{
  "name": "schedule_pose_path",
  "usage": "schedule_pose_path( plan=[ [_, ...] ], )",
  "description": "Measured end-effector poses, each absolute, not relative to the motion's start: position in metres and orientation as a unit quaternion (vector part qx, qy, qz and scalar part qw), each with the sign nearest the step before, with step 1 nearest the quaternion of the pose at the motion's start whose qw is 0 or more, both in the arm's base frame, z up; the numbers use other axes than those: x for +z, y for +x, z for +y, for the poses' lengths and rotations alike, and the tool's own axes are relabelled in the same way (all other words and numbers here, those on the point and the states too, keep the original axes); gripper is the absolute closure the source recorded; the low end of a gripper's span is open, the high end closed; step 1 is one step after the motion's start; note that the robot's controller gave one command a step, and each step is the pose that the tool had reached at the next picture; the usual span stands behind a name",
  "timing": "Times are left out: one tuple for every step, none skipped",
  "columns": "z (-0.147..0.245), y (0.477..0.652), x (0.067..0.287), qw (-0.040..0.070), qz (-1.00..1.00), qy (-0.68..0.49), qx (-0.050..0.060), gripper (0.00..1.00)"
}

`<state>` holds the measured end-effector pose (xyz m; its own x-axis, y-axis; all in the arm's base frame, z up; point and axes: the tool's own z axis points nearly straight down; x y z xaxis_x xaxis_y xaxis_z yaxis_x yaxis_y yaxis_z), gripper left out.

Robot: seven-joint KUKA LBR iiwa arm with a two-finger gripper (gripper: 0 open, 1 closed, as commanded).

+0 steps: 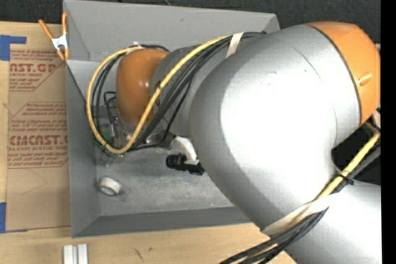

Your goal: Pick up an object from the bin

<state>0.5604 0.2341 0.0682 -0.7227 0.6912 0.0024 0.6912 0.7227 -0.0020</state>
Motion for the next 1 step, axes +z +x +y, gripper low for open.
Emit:
schedule_pose_path(
  plan=[
    [0.2352, 0.5621, 0.1992, -0.003, -0.928, -0.372, -0.003, 1.0]
  ],
)
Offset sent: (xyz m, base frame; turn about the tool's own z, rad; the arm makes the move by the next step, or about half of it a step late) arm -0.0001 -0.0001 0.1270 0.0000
